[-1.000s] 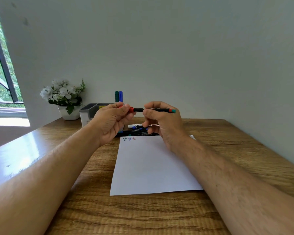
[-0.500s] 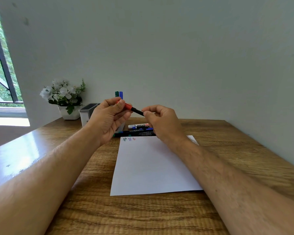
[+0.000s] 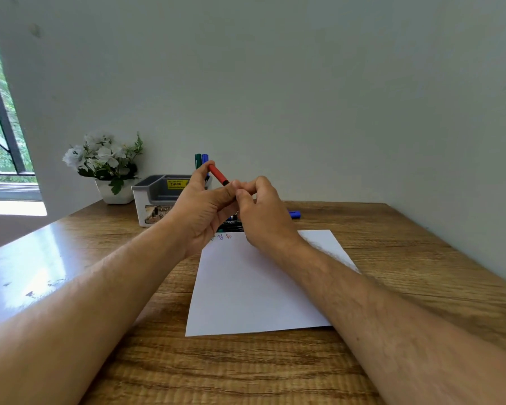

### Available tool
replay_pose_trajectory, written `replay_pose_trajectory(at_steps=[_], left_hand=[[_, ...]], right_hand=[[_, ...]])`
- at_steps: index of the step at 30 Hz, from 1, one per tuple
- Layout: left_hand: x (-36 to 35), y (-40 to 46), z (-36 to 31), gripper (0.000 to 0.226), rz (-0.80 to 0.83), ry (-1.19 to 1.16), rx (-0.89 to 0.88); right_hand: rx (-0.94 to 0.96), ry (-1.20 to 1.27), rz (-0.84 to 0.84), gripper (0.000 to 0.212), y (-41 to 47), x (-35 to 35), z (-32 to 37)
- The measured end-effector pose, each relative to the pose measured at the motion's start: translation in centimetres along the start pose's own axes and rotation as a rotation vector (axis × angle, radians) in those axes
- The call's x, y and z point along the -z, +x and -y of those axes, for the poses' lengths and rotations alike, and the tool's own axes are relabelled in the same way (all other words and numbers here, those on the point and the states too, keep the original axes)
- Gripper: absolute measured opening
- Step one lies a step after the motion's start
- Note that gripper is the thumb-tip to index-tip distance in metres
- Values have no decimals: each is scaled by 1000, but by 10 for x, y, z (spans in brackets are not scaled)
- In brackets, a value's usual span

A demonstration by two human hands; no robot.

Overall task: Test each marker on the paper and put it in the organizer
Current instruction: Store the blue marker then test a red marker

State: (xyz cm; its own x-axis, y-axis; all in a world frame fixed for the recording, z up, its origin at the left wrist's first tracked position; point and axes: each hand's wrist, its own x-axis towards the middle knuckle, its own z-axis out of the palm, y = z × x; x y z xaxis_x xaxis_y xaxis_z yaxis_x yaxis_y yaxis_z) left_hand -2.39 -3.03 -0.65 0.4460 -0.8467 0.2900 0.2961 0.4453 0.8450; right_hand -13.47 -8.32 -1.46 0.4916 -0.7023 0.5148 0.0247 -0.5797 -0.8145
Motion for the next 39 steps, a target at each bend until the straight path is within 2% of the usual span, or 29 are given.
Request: replay_pose_trajectory(at_steps=[7, 20, 23, 29, 34, 39], left_hand=[[1, 2, 1, 66, -37, 21, 31], [2, 3, -1, 64, -26, -12, 20], [2, 4, -5, 67, -28, 32, -49], [7, 10, -17, 68, -138, 105, -240], [13, 24, -34, 71, -286, 302, -438], [16, 48, -49, 72, -403, 508, -605]], right_hand=[[-82, 51, 33, 10, -1, -2, -2], [-166, 117, 33, 11, 2, -4, -2], [-116, 61, 25, 15, 5, 2, 0], [-75, -169, -148, 23, 10, 14, -10], [-15, -445, -91, 23, 10, 22, -18], [39, -517, -45, 23, 9, 22, -17]])
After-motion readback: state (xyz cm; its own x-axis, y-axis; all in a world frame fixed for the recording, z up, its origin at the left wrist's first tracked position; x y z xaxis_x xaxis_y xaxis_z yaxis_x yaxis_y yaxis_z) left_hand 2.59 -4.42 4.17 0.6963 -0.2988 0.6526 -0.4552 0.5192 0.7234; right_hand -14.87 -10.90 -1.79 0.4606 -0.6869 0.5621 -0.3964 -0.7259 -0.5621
